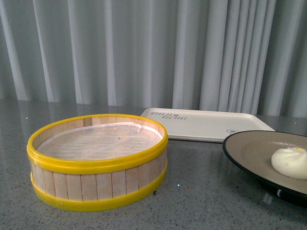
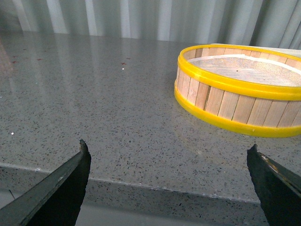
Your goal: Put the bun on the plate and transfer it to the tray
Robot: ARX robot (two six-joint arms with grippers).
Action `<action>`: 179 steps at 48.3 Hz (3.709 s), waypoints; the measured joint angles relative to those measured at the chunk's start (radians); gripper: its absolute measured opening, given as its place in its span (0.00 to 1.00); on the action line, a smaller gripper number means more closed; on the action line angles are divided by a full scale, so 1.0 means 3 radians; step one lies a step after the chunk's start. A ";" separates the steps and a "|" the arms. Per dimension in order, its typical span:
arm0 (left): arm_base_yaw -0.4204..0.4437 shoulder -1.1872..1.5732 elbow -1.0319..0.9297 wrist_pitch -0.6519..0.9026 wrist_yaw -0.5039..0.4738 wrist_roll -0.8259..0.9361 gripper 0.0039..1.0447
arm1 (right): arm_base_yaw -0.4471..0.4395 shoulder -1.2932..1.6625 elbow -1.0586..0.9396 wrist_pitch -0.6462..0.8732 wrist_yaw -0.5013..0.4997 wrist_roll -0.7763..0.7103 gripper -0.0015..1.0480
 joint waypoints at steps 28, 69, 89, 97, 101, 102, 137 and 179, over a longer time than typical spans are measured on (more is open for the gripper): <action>0.0000 -0.0001 0.0000 0.0000 0.0000 0.0000 0.94 | 0.0011 0.0542 0.0150 0.0299 -0.0042 -0.0009 0.65; 0.0000 -0.0001 0.0000 0.0000 0.0000 0.0000 0.94 | -0.0074 0.0561 0.0276 0.0266 -0.0238 -0.0655 0.02; 0.0000 -0.0001 0.0000 0.0000 0.0000 0.0000 0.94 | 0.0014 0.1450 0.1410 0.0827 -0.0015 -0.0802 0.02; 0.0000 -0.0001 0.0000 0.0000 0.0000 0.0000 0.94 | 0.0039 0.2134 0.1887 0.0991 0.0003 -0.0537 0.02; 0.0000 -0.0001 0.0000 0.0000 0.0000 0.0000 0.94 | 0.0041 0.2377 0.2092 0.0975 0.0013 -0.0467 0.02; 0.0000 -0.0001 0.0000 0.0000 0.0000 0.0000 0.94 | 0.0042 0.2403 0.2113 0.0977 0.0013 -0.0462 0.02; 0.0000 -0.0001 0.0000 0.0000 0.0000 0.0000 0.94 | 0.0275 0.3473 0.2932 0.0902 0.0153 -0.0338 0.02; 0.0000 -0.0001 0.0000 0.0000 0.0000 0.0000 0.94 | 0.0393 0.3394 0.2809 0.0724 0.0188 -0.0154 0.47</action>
